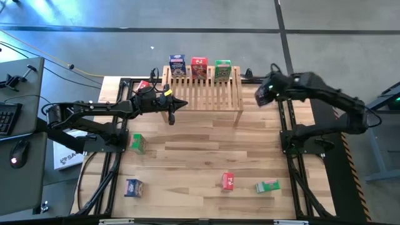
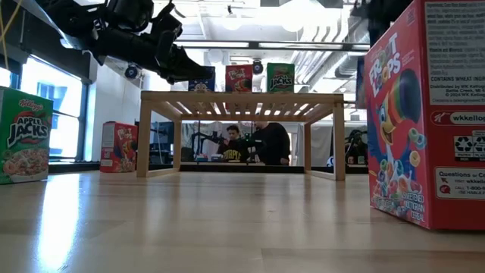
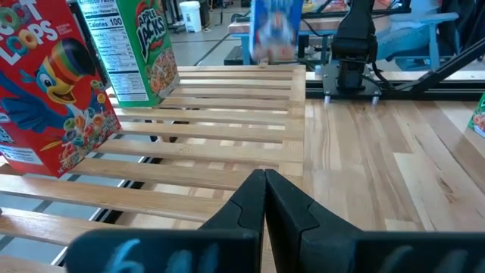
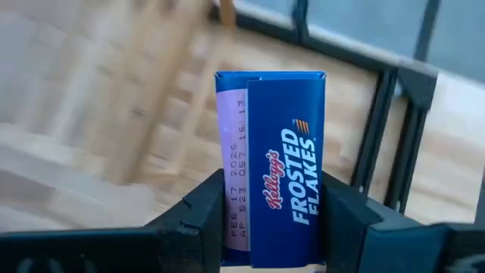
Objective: Stack cereal on shelf
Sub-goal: Put the top blue cereal box on the shelf aligned with the other blue cereal box
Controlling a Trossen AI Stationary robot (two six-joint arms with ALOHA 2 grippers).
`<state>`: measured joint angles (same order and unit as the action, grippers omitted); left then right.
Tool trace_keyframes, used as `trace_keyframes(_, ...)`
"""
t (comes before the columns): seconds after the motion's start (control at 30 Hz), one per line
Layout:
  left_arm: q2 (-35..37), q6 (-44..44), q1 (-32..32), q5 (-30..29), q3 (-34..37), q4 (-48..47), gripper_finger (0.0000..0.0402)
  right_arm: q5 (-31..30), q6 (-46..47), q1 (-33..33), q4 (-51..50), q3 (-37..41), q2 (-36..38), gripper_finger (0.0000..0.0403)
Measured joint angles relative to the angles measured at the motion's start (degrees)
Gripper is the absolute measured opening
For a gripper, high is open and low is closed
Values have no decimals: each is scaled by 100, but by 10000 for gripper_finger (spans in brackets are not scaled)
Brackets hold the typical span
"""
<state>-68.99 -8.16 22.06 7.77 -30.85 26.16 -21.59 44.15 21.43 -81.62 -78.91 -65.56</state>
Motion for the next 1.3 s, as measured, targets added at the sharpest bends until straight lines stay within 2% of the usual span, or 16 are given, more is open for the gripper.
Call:
trace_keyframes(0.13, 0, 2, 0, 0, 0, 47, 0, -28, -824, -258, 165, -880, -63, 142)
trace_keyframes(0.3, 0, 54, 0, 88, 0, 75, 0, 552, -2476, -620, 1282, -1366, -462, 142)
trace_keyframes(0.4, 0, 108, 0, 108, 0, 73, 0, 855, -3260, -762, 1720, -1522, -912, 142)
trace_keyframes(0.53, 0, 168, 1, 248, 0, 73, 0, 1112, -4092, -802, 1833, -1765, -1670, 142)
trace_keyframes(0.67, 0, 325, 2, 680, -92, 60, 1, 1396, -4666, -800, 1817, -2170, -2393, 142)
trace_keyframes(0.77, 0, 354, 0, 736, -290, 78, 8, 1517, -4961, -800, 1756, -2552, -2813, 142)
trace_keyframes(0.87, 0, 282, 0, 721, -534, 72, 34, 1636, -5193, -800, 1730, -2918, -3098, 142)
trace_keyframes(1.0, 0, 209, -48, 887, -799, 64, 92, 1868, -5365, -800, 1722, -3266, -3290, 142)
trace_keyframes(1.3, 0, -104, -213, 1015, -1298, -163, 227, 2179, -5547, -811, 1754, -3326, -3298, 142)
